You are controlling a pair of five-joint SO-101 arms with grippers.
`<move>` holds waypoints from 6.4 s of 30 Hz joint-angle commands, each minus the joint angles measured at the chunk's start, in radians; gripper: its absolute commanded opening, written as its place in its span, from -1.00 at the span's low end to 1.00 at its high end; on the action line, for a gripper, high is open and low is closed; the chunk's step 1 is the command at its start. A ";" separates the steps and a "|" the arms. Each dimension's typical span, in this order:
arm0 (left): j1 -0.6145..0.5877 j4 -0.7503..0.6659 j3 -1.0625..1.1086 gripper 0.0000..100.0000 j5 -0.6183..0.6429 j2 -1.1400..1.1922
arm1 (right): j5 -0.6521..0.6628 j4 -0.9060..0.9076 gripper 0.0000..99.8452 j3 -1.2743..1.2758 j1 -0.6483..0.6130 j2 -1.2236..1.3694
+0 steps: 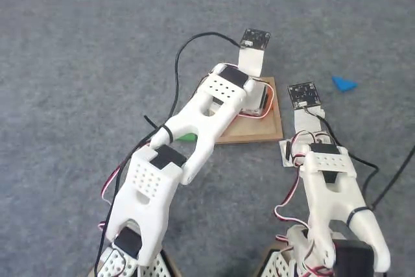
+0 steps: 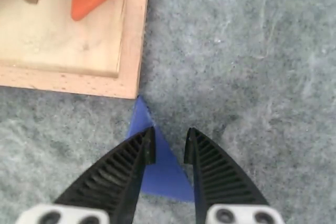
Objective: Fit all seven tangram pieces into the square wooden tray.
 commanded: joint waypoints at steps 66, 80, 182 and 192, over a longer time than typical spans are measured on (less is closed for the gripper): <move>-0.305 -0.048 0.816 -0.64 -0.350 -0.868 | -0.003 -0.016 -0.77 -0.003 -0.013 -0.033; -0.436 -0.176 0.997 -0.49 -0.354 -0.789 | -0.008 -0.013 -0.77 -0.002 -0.013 -0.033; -0.308 -0.026 0.697 -0.53 -0.574 -0.592 | -0.002 -0.010 -0.77 -0.002 -0.013 -0.033; -0.334 -0.026 0.536 -0.53 -0.663 -0.344 | -0.002 -0.010 -0.77 -0.002 -0.013 -0.033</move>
